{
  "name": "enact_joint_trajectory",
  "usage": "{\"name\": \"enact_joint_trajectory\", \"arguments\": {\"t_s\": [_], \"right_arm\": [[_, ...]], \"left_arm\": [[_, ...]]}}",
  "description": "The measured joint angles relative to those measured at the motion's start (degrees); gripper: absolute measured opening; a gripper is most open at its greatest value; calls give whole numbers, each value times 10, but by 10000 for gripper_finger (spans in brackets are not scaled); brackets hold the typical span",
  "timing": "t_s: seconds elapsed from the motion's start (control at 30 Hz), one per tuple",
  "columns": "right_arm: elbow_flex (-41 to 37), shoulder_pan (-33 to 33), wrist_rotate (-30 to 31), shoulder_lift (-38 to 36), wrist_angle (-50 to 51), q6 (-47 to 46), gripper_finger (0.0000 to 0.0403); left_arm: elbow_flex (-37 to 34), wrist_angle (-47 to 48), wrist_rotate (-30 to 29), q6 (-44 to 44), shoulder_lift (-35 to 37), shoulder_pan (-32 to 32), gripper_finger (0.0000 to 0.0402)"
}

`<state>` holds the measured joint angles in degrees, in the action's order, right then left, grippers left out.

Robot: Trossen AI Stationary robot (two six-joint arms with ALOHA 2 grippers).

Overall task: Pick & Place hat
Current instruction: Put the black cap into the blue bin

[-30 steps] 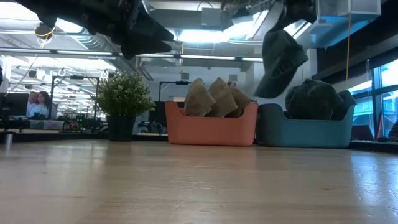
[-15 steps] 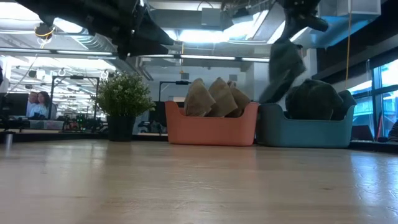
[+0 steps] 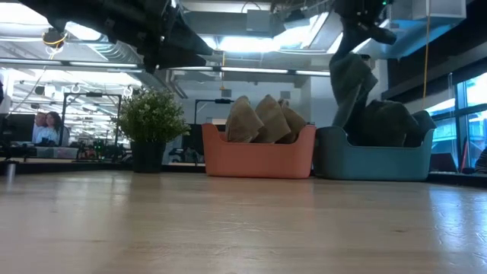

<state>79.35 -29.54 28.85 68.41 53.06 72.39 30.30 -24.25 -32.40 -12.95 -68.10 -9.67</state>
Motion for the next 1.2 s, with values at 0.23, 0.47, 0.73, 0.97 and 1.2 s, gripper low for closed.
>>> {"name": "enact_joint_trajectory", "arguments": {"t_s": [0.23, 0.47, 0.73, 0.97, 1.2], "right_arm": [[0, -3, 0, 55, -15, 50, 45], [0, 20, 50, 98, -51, 91, 45], [0, 51, 41, 107, -66, 103, 45], [0, 32, 40, 107, -97, 115, 45], [0, -24, -4, 107, -35, 57, 45]], "left_arm": [[0, 0, 0, 0, 0, 0, 196], [0, 11, -1, 1, 0, 0, 196], [0, 32, -15, 2, 0, 1, 196], [0, 37, -40, 2, 0, 1, 196], [0, 42, -39, 2, 0, 1, 196]]}}
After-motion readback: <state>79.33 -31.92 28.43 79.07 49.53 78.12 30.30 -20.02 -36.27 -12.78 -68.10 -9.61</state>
